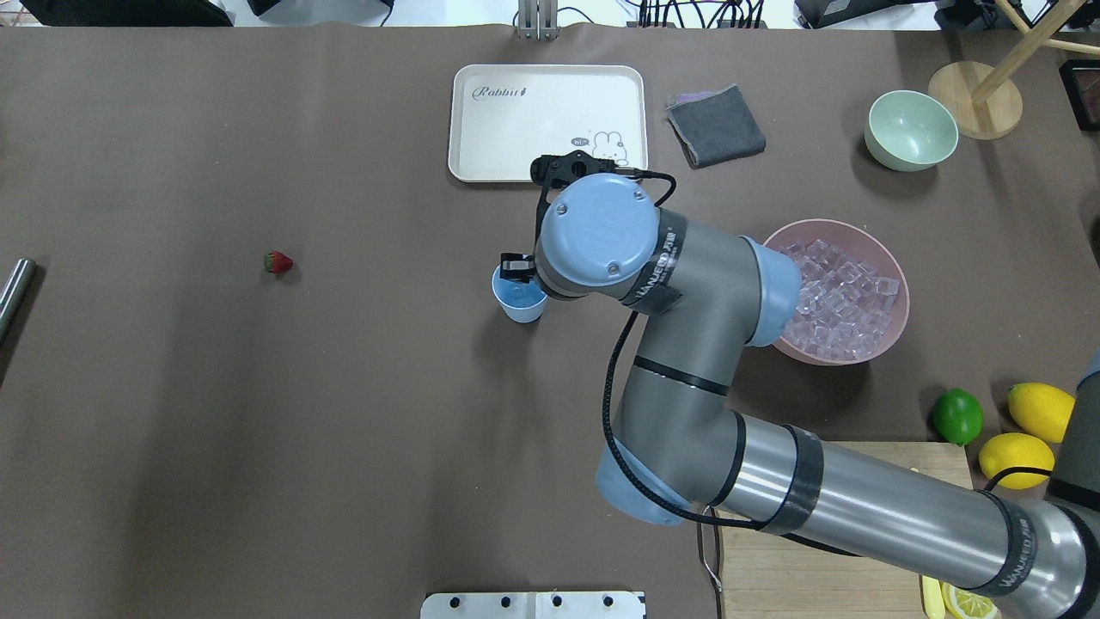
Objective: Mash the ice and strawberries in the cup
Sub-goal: 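Carry the ice cube to the blue cup and release it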
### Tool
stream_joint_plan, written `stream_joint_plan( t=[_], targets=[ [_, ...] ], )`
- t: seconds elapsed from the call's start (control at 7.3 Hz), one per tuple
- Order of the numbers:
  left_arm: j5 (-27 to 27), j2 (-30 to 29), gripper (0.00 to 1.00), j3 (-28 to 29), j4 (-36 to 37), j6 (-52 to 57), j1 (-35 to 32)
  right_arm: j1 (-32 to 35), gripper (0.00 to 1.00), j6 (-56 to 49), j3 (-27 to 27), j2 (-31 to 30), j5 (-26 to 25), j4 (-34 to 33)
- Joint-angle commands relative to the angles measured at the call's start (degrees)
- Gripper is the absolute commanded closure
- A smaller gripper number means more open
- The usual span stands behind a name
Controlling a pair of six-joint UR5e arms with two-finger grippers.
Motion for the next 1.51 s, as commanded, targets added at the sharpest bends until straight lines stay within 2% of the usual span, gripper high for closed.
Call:
stream_joint_plan(
  t=[0.0,0.14,0.27,0.41,0.55,0.68,0.82,0.96,1.1,1.23,1.37],
  targets=[
    [0.1,-0.08,0.01,0.1,-0.01,0.0,0.0,-2.05,0.82,1.55,-3.84,2.62,-2.52,0.3],
    [0.01,0.0,0.01,0.1,-0.01,0.09,0.0,-1.96,0.82,1.11,-3.84,1.74,-2.62,0.3],
    [0.01,0.09,0.01,0.01,-0.01,0.09,0.0,-1.53,0.66,-1.77,-3.93,1.82,-2.62,0.22],
    [0.01,0.27,0.01,0.01,-0.09,0.09,0.0,-1.26,0.57,-1.89,-3.93,1.91,-2.62,0.22],
    [0.1,0.36,0.01,0.01,-0.09,0.18,0.0,-1.17,0.4,-1.45,-3.85,2.26,-2.62,0.3],
    [0.1,0.36,0.01,0.01,-0.01,0.18,0.0,-1.17,0.36,-1.36,-3.76,2.18,-2.53,0.3],
    [0.18,0.1,0.01,0.01,0.17,0.01,0.0,-1.08,0.11,-1.53,-3.23,1.91,-2.53,0.04],
    [0.1,-0.69,0.02,-0.07,0.34,-1.13,0.61,0.05,0.04,-2.14,0.25,-1.05,-1.92,-0.39],
    [0.53,-1.13,0.02,-1.73,0.34,-6.45,4.44,1.45,0.01,-6.5,6.12,-7.52,-0.44,-0.22],
    [0.71,-2.44,0.02,-2.18,0.34,-10.68,8.22,3.9,0.01,-13.51,10.52,-13.06,2.71,-0.14],
    [0.71,-4.2,0.02,-2.18,0.34,-13.59,11.57,7.84,0.01,-15.84,11.35,-15.99,7.27,0.21]
  ],
)
